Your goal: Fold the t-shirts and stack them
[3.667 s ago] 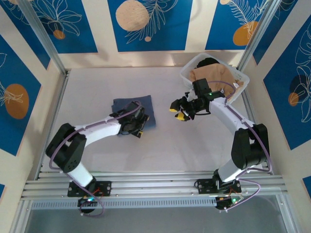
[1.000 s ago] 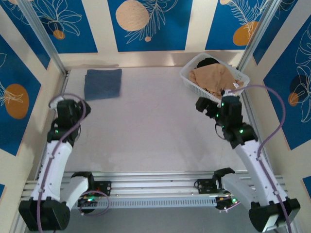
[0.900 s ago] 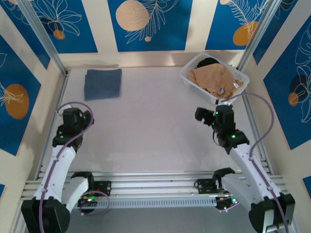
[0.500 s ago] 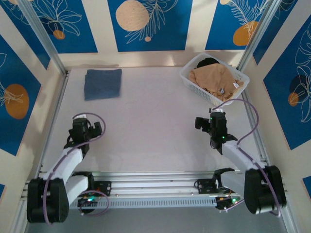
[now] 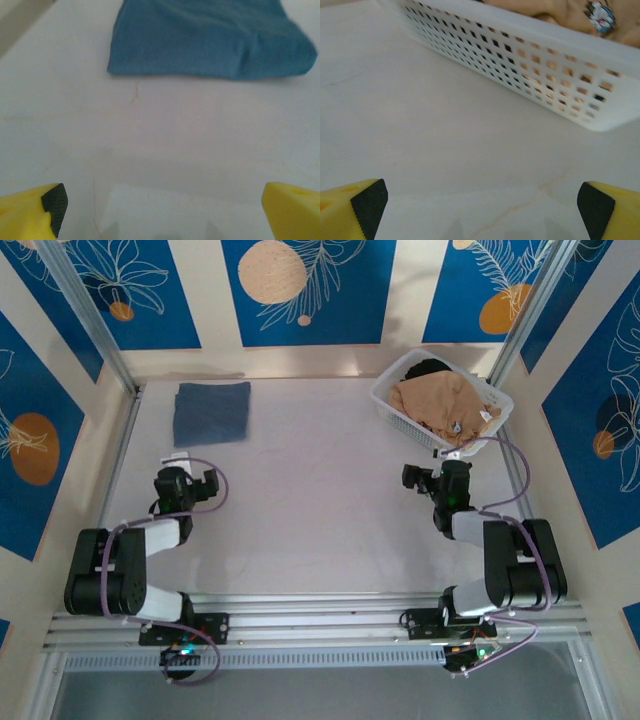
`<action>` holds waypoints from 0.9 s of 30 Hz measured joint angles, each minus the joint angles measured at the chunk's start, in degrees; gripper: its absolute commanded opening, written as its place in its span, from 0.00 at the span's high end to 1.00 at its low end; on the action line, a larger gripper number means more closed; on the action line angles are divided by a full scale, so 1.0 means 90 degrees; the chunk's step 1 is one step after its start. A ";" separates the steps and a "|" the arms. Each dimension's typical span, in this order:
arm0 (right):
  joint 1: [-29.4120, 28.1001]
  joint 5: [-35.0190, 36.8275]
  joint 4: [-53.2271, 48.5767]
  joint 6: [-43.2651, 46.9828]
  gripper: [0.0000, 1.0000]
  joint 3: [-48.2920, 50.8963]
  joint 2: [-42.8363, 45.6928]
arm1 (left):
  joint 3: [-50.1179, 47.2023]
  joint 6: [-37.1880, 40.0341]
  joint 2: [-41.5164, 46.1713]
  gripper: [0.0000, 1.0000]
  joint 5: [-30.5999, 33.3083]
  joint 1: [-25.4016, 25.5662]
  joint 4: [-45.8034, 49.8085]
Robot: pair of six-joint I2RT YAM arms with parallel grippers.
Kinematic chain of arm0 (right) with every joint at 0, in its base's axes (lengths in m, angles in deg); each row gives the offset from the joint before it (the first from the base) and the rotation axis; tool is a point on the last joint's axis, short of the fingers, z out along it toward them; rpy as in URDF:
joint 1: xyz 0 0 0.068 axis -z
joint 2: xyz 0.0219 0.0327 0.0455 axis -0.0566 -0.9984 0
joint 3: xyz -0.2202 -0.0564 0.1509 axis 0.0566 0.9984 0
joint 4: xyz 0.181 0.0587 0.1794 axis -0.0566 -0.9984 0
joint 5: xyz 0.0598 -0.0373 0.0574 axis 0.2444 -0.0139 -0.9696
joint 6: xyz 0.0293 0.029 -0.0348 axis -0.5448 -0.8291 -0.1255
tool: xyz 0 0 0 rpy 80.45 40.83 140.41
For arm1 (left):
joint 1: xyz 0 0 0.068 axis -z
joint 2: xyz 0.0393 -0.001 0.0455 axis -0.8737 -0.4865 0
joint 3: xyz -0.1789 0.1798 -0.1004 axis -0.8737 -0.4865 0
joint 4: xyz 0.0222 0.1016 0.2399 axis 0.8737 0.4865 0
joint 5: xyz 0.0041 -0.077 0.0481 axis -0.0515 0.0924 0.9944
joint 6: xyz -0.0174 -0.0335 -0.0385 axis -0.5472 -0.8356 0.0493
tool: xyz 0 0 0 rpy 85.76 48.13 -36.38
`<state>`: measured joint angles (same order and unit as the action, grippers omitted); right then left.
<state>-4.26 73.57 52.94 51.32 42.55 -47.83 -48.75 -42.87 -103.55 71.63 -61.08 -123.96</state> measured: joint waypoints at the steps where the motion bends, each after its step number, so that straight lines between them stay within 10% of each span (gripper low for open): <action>1: 0.0005 -0.0102 0.0323 0.0024 0.01 0.0034 -0.0151 | -0.0053 0.0010 0.0000 0.00 -0.0002 0.0000 -0.0180; 12: 0.0012 -0.0381 0.1535 0.0138 0.01 0.0435 -0.0478 | -0.1059 0.0342 -0.0539 0.00 0.0027 0.0231 -0.2436; 27: -0.0053 -0.0131 0.1377 0.0141 0.01 0.0245 -0.0493 | -0.0136 0.0622 -0.0784 0.00 0.0017 0.0418 -0.1576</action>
<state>-4.74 72.39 65.34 52.58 44.76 -52.27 -49.97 -37.28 -110.61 71.78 -57.32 -138.15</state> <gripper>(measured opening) 0.993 0.998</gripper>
